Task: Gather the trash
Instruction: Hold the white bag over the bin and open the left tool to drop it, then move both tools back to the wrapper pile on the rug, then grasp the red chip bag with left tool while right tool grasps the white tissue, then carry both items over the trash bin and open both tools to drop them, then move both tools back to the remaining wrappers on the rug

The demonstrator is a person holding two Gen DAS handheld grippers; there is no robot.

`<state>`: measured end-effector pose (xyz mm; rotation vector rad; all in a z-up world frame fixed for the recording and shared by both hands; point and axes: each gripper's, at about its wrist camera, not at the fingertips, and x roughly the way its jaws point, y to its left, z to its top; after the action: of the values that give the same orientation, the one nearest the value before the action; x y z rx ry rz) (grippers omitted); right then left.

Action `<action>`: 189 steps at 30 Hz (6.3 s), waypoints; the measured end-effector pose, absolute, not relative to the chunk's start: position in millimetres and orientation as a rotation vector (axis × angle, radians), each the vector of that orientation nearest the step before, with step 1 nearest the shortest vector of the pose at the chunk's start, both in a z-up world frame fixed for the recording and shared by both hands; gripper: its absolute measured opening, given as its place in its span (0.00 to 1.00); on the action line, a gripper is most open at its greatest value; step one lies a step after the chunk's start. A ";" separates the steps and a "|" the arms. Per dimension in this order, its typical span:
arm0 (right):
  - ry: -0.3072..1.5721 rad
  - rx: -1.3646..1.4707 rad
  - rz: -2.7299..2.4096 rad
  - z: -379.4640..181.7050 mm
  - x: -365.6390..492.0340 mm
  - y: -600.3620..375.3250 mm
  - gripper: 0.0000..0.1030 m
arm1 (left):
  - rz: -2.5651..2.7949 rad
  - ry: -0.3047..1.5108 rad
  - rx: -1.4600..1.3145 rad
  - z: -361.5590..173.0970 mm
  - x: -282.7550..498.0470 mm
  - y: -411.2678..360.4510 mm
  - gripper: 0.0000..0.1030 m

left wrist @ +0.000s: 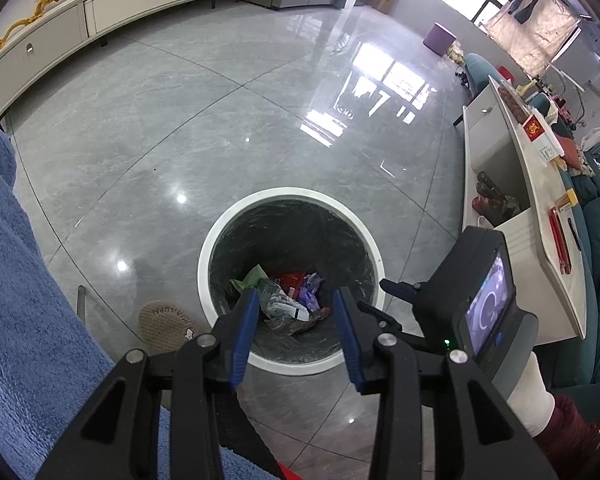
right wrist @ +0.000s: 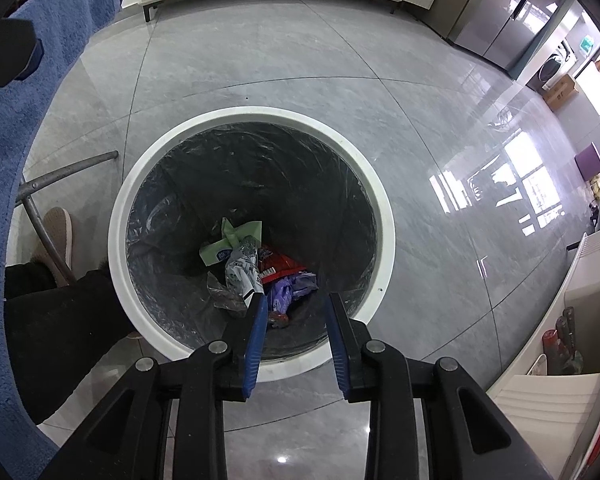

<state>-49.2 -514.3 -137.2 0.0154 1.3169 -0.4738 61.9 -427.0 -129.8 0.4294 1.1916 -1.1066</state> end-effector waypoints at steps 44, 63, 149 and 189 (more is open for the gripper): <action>0.908 -0.192 -0.230 83.0 -26.2 -295.6 0.32 | -0.579 0.773 -0.032 7.0 54.5 19.3 0.49; 0.976 -0.132 0.163 40.5 100.4 -158.3 0.32 | -0.545 0.881 -0.182 -51.4 130.2 79.3 0.46; 1.034 0.479 -0.391 -86.9 -73.9 -560.7 0.43 | -1.114 1.194 0.266 -112.1 56.0 -440.8 0.04; 1.138 0.240 -0.446 -58.6 -99.3 -489.5 0.48 | -0.971 1.116 0.184 -88.0 58.7 -391.6 0.67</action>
<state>-99.3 -489.5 -58.6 0.2396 1.1380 -0.4459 58.7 -391.6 -88.0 0.1835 1.1157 -0.9713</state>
